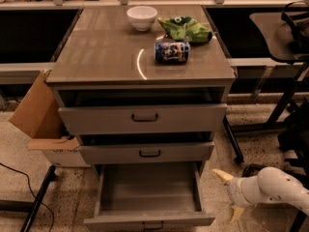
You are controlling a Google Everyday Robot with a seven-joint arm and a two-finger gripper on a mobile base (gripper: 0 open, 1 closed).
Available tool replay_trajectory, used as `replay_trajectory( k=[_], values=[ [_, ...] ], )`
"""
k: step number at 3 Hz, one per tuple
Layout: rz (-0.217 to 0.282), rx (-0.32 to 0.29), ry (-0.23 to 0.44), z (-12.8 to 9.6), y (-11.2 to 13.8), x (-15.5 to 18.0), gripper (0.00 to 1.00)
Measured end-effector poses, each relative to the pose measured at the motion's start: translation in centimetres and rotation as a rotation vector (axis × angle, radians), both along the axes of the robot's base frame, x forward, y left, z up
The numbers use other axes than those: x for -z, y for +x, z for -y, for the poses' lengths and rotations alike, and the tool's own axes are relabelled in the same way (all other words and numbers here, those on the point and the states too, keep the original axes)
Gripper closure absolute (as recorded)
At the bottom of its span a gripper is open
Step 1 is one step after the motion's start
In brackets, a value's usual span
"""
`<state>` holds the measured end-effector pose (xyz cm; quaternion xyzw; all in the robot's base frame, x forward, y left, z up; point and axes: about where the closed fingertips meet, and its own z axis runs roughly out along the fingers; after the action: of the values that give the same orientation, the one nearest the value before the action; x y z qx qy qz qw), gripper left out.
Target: Open bottom drawer
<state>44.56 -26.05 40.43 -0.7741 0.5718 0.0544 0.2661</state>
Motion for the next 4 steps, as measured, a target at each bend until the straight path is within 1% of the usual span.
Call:
replay_trajectory(
  k=[1,2,3,4],
  values=[
    [0.005,0.002,-0.006,0.1,0.0,-0.2,0.0],
    [0.114,0.089,-0.107,4.7,1.0,-7.1,0.0],
    [0.226,0.158,-0.198,9.4,1.9,-15.8,0.0],
    [0.36,0.201,-0.263,13.5,3.5,-28.5,0.0]
  ],
)
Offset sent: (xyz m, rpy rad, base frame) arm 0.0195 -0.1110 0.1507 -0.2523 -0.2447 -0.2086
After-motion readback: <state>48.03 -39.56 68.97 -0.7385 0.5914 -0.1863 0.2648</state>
